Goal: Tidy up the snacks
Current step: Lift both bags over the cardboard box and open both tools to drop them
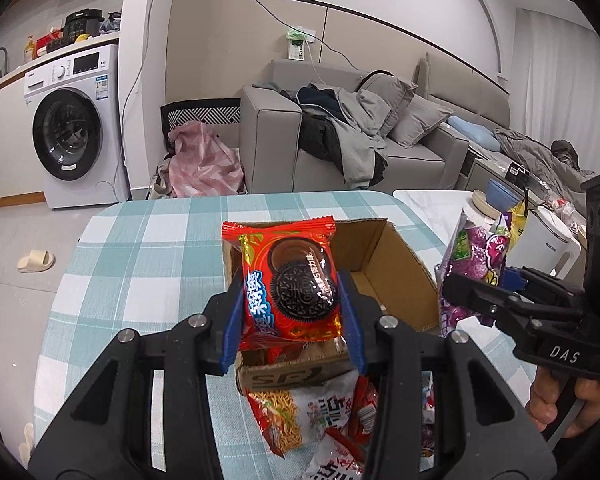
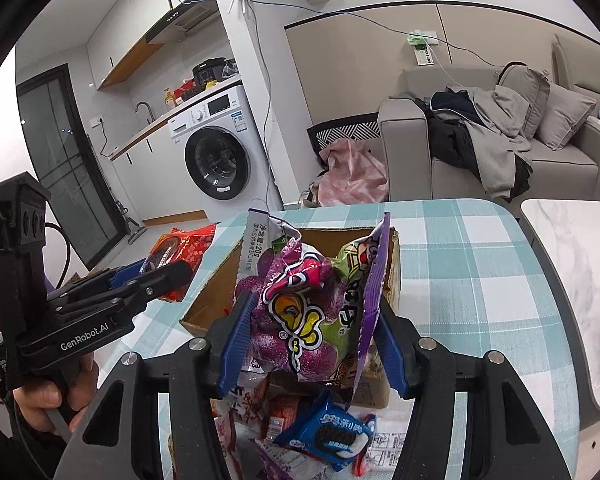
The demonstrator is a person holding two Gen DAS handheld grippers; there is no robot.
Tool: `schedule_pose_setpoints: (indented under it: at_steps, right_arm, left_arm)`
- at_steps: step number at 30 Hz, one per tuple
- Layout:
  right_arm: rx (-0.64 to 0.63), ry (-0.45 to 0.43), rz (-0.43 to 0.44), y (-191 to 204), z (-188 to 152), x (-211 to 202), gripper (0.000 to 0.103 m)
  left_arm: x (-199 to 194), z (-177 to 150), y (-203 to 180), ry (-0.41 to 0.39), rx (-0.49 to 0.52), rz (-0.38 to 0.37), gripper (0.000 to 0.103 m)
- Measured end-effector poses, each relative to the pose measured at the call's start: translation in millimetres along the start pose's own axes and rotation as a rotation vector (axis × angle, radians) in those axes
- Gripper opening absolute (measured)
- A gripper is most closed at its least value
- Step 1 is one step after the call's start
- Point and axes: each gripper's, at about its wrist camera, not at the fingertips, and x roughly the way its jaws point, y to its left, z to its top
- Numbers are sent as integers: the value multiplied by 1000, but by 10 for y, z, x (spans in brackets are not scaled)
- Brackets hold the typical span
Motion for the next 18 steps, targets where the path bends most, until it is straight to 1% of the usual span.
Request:
schedule_pose_setpoints:
  at_steps: [6,9,18]
  right_arm:
    - [11,3,-10,-67,82,139,58]
    - [23,7,-10,-101,106,218,58]
    - [25,35,-7,-152,155,490,58]
  left_arm:
    - [183,88,-56,4,28,11,39]
    - [277,101,-70,16,20,-3,39]
    - [594,76,-94,50,42,2,39]
